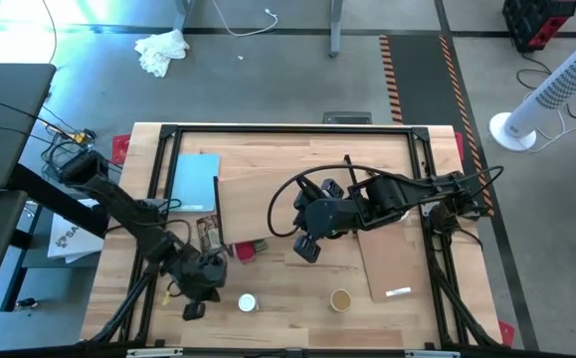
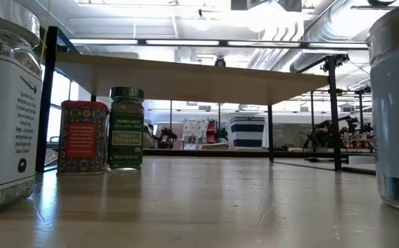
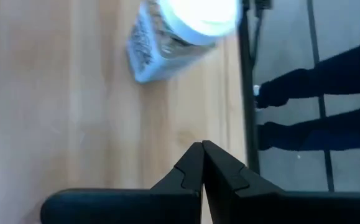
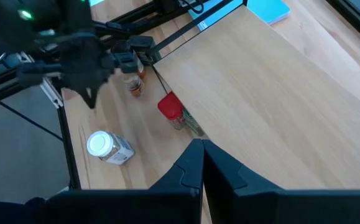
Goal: Shelf spices
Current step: Move the white seasoning bottle to the bottom right of the table
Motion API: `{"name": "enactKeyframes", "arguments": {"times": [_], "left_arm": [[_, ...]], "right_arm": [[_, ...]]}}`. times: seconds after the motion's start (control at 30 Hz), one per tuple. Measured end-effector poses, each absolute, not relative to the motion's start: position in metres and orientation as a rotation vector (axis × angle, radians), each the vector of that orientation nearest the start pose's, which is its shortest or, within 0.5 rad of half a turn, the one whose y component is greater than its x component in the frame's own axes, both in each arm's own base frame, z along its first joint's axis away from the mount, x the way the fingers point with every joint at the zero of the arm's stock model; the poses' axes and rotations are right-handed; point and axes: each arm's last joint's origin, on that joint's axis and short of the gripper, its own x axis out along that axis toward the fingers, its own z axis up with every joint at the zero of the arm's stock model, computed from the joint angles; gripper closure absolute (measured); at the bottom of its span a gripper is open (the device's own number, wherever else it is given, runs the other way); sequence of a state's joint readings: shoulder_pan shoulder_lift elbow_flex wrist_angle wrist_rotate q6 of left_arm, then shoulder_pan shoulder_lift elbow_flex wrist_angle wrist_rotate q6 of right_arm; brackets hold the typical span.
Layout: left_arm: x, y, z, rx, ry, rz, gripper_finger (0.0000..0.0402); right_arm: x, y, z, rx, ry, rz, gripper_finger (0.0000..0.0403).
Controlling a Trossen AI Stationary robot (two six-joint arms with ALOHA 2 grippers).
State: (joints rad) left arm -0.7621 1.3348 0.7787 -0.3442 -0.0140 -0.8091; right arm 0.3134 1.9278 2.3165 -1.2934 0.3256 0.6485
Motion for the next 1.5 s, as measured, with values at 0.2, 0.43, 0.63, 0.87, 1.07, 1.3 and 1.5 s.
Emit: {"name": "enactKeyframes", "arguments": {"times": [0.2,0.43,0.63,0.87,1.07,1.3,1.5], "left_arm": [[0.179,-0.189,0.215,-0.295,0.986,-0.328,0.0401],[0.183,-0.199,0.190,-0.122,1.041,-0.353,0.0401],[0.200,-0.207,0.169,-0.134,0.998,-0.278,0.0402],[0.220,-0.212,0.155,-0.210,0.940,-0.180,0.0402],[0.247,-0.227,0.153,-0.167,0.871,-0.235,0.0401],[0.286,-0.221,0.159,-0.091,0.779,-0.151,0.0401],[0.322,-0.198,0.174,-0.064,0.650,-0.140,0.0402]], "right_arm": [[0.360,0.107,0.424,0.302,0.815,-0.276,0.0403],[0.360,0.105,0.424,0.306,0.826,-0.266,0.0403],[0.360,0.105,0.424,0.306,0.831,-0.263,0.0403],[0.359,0.106,0.424,0.314,0.842,-0.245,0.0403],[0.359,0.106,0.423,0.315,0.845,-0.243,0.0403],[0.359,0.107,0.423,0.318,0.850,-0.233,0.0403],[0.359,0.108,0.423,0.332,0.865,-0.203,0.0403]]}}
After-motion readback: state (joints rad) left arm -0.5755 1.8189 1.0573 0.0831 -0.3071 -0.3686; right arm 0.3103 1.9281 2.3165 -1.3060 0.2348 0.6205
